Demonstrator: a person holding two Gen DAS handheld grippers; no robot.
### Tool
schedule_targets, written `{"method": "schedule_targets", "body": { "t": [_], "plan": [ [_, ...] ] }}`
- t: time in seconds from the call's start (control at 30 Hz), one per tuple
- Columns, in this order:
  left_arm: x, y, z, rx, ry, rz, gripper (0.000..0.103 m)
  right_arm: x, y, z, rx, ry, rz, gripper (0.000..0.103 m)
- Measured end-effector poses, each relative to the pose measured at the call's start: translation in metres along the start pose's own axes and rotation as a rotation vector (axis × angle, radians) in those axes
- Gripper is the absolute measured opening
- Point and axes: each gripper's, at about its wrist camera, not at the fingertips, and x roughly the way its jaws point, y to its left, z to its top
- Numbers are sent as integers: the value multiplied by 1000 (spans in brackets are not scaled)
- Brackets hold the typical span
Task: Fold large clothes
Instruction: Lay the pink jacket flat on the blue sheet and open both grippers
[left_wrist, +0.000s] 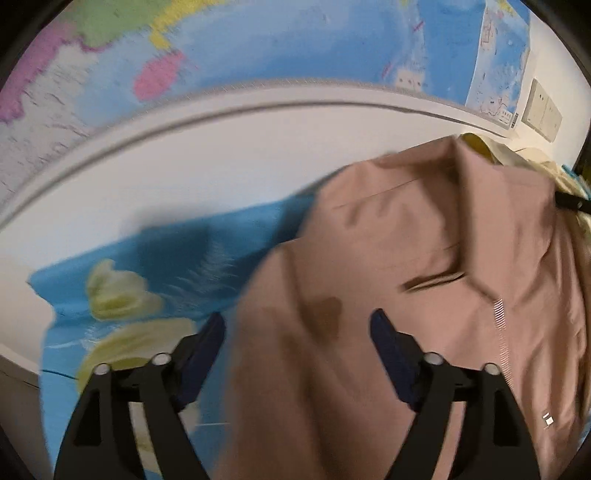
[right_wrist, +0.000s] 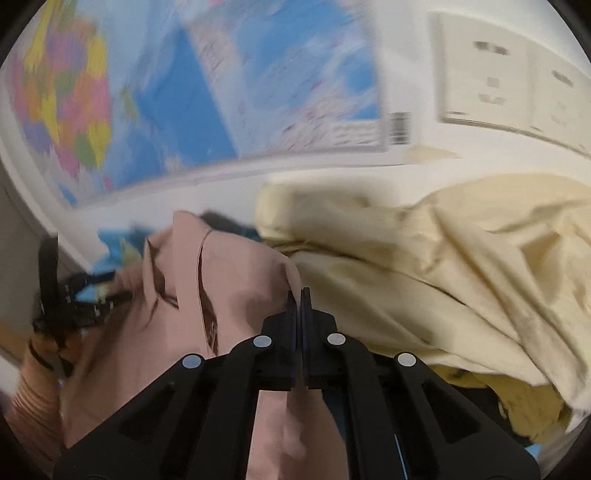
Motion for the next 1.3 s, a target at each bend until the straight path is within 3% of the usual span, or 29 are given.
{"method": "schedule_targets", "body": {
  "t": [0.1, 0.17, 0.23, 0.27, 0.3, 0.33, 0.4, 0.43, 0.47, 0.5, 0.53, 0.6, 0.7, 0.77, 0.87, 1.0, 1.1, 1.17, 1.2, 1.23, 1.3],
  "plan": [
    [4, -7, -8, 79, 33, 13, 90, 1, -14, -4, 41, -6, -19, 2],
    [20, -21, -15, 159, 86, 13, 87, 9, -21, -7, 71, 16, -15, 2],
    [36, -32, -16, 198, 117, 62, 57, 5, -28, -7, 112, 6, 17, 2],
    [43, -28, -13, 169, 136, 59, 37, 5, -27, -5, 118, -9, 18, 2],
    [46, -22, -10, 126, 145, 48, 26, 4, -28, -5, 115, -12, 8, 2],
    [49, -15, -5, 76, 145, 42, 24, 6, -27, -6, 108, 0, -6, 3],
    [53, -4, 0, 18, 139, 66, 26, 6, -24, -10, 80, 30, -44, 10],
    [52, 0, 1, 0, 134, 69, 28, 1, -24, -13, 73, 21, -64, 26],
    [48, 3, 1, -14, 122, 64, 37, -7, -28, -16, 73, 7, -78, 36],
    [42, 6, 0, -24, 106, 67, 53, -19, -27, -21, 72, -18, -84, 56],
    [32, 8, -2, -32, 74, 73, 58, -32, -27, -27, 67, -39, -78, 64],
    [13, 10, -6, -29, 16, 59, 72, -56, -31, -43, 48, -46, -58, 68],
    [-18, 15, -16, -42, -38, 40, 72, -83, -35, -86, -6, -13, -56, 76],
    [-39, 13, -21, -33, -79, 23, 74, -93, -36, -117, -37, 37, -78, 77],
    [-71, -1, -35, -5, -134, -7, 78, -102, -35, -168, -52, 135, -75, 77],
    [-97, -32, -54, 49, -169, -61, 80, -103, -18, -227, -74, 245, -32, 85],
    [-101, -50, -68, 67, -179, -109, 80, -94, -11, -254, -116, 298, -65, 83],
    [-99, -59, -74, 74, -178, -127, 80, -87, -15, -260, -87, 316, -56, 60],
    [-99, -66, -75, 79, -173, -138, 80, -85, -20, -262, -52, 333, -36, 33],
    [-97, -70, -76, 83, -168, -144, 80, -84, -27, -262, -16, 341, -15, 13],
    [-96, -77, -80, 92, -158, -153, 80, -94, -36, -257, 37, 312, 35, 6]
  ]
}}
